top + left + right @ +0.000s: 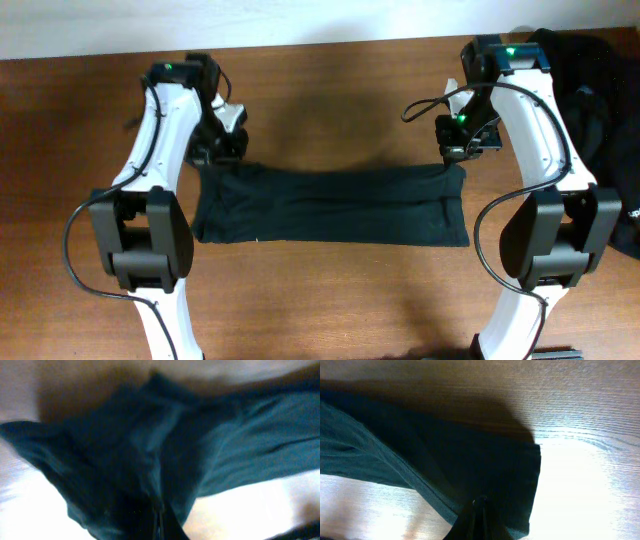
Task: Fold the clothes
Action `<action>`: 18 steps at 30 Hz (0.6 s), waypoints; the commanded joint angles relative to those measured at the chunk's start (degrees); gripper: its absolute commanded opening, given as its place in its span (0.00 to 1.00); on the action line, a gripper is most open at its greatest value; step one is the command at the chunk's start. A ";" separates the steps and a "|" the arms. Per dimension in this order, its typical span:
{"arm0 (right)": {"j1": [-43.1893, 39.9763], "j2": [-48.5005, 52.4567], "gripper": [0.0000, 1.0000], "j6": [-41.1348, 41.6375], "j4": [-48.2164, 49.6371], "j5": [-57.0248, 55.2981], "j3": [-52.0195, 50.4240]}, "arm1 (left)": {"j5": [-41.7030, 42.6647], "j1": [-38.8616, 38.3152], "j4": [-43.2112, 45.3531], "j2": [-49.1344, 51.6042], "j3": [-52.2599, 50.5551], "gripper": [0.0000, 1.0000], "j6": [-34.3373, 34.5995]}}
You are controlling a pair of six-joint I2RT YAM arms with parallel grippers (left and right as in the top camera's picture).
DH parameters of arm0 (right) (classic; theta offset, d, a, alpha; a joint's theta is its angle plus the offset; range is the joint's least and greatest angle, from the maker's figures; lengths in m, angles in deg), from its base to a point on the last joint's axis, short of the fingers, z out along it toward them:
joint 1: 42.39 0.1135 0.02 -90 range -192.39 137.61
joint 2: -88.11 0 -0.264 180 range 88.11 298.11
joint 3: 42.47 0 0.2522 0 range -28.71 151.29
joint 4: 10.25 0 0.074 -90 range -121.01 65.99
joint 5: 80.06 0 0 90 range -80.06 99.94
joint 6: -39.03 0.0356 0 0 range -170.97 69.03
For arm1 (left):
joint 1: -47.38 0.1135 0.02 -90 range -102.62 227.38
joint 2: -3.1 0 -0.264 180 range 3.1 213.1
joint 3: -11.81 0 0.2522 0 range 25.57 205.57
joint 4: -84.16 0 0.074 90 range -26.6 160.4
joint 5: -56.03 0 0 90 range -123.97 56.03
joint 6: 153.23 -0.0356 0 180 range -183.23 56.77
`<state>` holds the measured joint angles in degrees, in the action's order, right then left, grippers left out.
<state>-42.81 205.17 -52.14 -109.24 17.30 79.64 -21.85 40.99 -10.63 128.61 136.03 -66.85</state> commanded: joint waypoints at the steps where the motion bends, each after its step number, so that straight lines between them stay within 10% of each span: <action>1: 0.42 -1.42 0.04 0.61 0.79 -0.72 -2.27 | -0.09 0.04 2.54 -2.10 -5.14 0.01 0.61; 18: 0.35 -1.42 0.04 0.59 8.52 -3.26 -13.92 | -0.13 2.84 5.01 -8.44 -8.31 0.01 0.59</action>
<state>-42.77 205.17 -52.01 -101.09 15.81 67.27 -21.95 42.47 -5.78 121.55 127.87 -66.63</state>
